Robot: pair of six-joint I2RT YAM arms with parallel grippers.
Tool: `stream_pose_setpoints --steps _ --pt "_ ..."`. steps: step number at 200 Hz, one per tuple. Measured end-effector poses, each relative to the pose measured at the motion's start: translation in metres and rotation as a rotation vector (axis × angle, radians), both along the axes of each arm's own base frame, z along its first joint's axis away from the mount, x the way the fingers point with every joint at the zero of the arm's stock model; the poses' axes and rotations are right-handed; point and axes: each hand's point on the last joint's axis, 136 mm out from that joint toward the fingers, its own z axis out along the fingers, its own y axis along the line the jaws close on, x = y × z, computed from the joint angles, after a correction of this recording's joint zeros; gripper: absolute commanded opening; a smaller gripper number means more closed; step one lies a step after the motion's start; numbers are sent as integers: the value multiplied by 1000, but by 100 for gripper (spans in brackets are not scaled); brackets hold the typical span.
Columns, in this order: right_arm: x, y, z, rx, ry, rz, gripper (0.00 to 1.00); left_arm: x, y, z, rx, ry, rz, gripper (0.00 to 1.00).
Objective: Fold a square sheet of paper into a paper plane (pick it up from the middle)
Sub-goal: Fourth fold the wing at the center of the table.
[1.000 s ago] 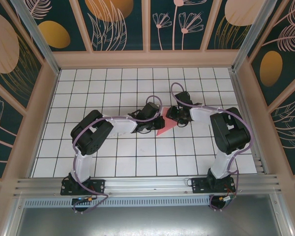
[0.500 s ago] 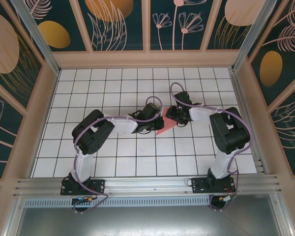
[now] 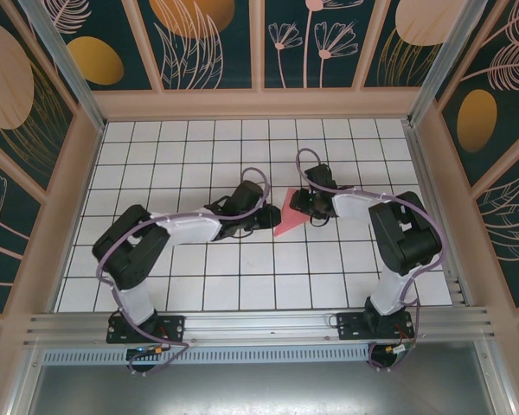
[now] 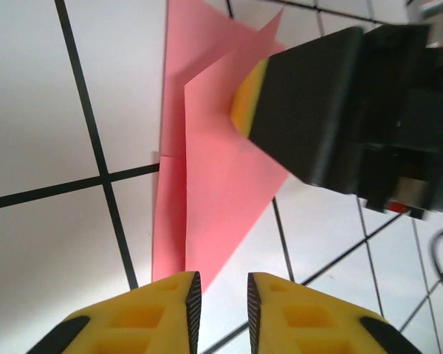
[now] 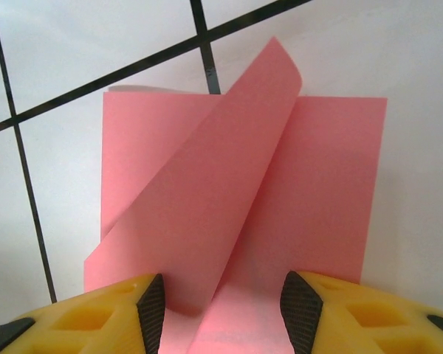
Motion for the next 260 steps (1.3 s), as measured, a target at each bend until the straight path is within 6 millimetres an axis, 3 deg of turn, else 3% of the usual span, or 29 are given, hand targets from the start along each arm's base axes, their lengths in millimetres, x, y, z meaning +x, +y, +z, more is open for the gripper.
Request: stream_pose_setpoints --steps 15,37,85,117,149,213,260 --pt "0 3 2 10 -9 7 52 -2 7 2 -22 -2 15 34" --pt "-2 6 4 25 -16 18 52 -8 11 -14 -31 38 19 34" --pt "-12 13 7 73 -1 48 52 -9 -2 -36 -58 89 -19 36" --pt "-15 13 8 103 15 57 52 2 -14 -37 -55 59 -44 34" --pt "-16 14 8 121 23 62 52 11 -23 -37 -46 24 -71 29" --pt "-32 17 14 200 68 111 56 13 -25 -43 -14 -14 -121 1" --pt "-51 16 47 286 22 149 62 -1 -15 -41 -28 3 -125 0"
